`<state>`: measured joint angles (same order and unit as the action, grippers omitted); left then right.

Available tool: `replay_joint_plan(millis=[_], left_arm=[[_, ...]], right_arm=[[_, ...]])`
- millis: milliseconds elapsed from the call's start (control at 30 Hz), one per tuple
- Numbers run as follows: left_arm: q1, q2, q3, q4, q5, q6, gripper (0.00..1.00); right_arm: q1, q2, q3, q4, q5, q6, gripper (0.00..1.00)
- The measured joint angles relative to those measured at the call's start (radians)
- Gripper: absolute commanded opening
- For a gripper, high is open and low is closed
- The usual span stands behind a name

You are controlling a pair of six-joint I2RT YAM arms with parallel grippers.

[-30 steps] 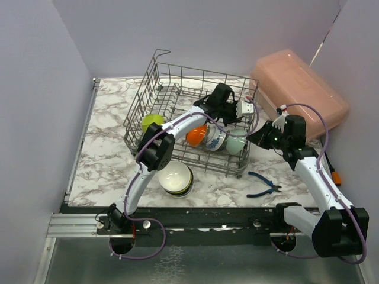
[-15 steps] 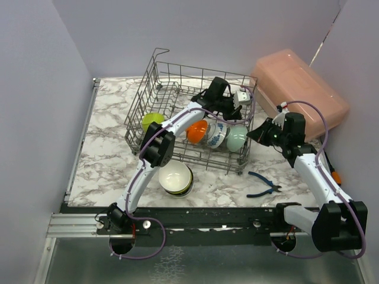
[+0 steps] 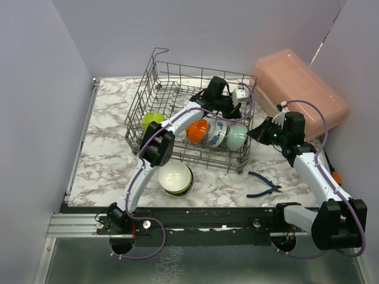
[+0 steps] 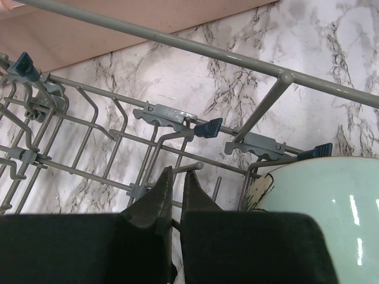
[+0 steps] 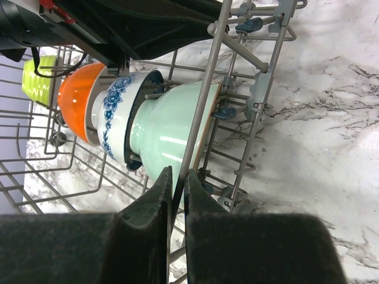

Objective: Load the bowls into the dish rack
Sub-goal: Adjust the dish rack at the center of the board.

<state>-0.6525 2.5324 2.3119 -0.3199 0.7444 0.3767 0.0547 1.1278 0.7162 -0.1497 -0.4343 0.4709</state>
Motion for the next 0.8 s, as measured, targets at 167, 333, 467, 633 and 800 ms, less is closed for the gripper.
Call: replay_joint_plan(millis=[167, 333, 467, 633, 800], left_arm=[[0.003, 0.0, -0.006, 0.013, 0.0, -0.003, 0.0], [0.011, 0.0, -0.013, 0.037, 0.0, -0.018, 0.0], [0.016, 0.0, -0.016, 0.051, 0.002, -0.045, 0.0], [0.02, 0.0, -0.018, 0.064, 0.011, -0.078, 0.0], [0.043, 0.006, -0.018, 0.13, 0.034, -0.144, 0.0]], right_arm=[[0.0, 0.009, 0.001, 0.011, 0.001, 0.0, 0.0], [0.0, 0.02, 0.001, 0.029, 0.005, 0.0, 0.0], [0.0, 0.024, 0.001, 0.037, 0.005, 0.001, 0.0], [0.0, 0.026, 0.001, 0.04, 0.005, 0.001, 0.0], [0.003, 0.034, 0.002, 0.051, 0.001, 0.003, 0.0]])
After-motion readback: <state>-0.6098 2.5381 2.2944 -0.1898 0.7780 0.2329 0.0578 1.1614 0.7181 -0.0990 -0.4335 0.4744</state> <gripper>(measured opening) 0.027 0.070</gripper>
